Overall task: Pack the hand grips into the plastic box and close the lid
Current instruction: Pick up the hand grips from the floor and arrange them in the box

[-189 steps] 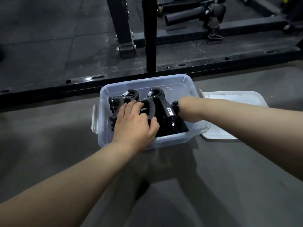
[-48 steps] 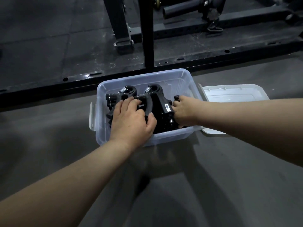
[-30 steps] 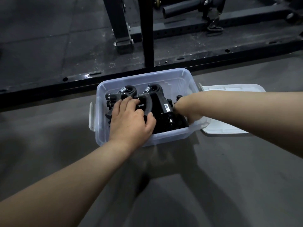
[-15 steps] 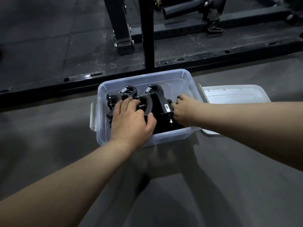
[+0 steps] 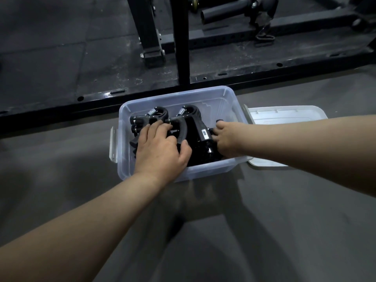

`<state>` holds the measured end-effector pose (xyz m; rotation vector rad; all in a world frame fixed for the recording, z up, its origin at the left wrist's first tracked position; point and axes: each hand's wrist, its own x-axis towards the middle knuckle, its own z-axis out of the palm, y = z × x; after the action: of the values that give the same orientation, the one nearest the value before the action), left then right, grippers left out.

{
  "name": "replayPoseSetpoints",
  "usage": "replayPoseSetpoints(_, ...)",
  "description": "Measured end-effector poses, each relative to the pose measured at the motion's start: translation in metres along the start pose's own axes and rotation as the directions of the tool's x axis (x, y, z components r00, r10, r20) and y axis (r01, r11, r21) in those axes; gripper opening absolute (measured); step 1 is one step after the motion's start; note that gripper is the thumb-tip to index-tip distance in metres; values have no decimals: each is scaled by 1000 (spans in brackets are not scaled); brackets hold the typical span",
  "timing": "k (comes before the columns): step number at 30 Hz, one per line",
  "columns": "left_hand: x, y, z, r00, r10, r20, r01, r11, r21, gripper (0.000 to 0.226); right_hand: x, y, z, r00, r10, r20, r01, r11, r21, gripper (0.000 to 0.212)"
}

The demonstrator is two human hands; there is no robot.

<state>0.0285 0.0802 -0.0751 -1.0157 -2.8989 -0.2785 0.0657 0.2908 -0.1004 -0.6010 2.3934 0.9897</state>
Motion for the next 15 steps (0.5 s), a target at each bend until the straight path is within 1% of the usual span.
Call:
replayPoseSetpoints(2,1,0,0,1000,-4,12,4,1000,0,58,2,-1,-1,997,-14,75,13,1000,11,32)
replayPoseSetpoints(6,0,0,0,1000,-2,10,2,1000,0,58,-3,4,-4,994,-4,110,-4,997,76,32)
replayPoseSetpoints(8,0,-1,0,1000,-4,11,4,1000,-4,58,-7,7,-11,990,13,140,-41,978,205,29)
replayPoseSetpoints(10,1,-1,0,1000,-3,22,4,1000,-4,58,-13,12,-18,987,71,142,-117,931,346,24)
replayPoseSetpoints(11,1,-1,0,1000,-2,23,2,1000,-2,58,-18,14,-20,986,117,117,-151,922,356,22)
replayPoseSetpoints(13,1,-1,0,1000,0,12,1,1000,-4,58,-26,17,-20,977,210,32,-211,939,271,21)
replayPoseSetpoints(15,0,-1,-1,1000,0,13,0,1000,-5,58,-28,12,-17,970,242,-31,-231,950,210,21)
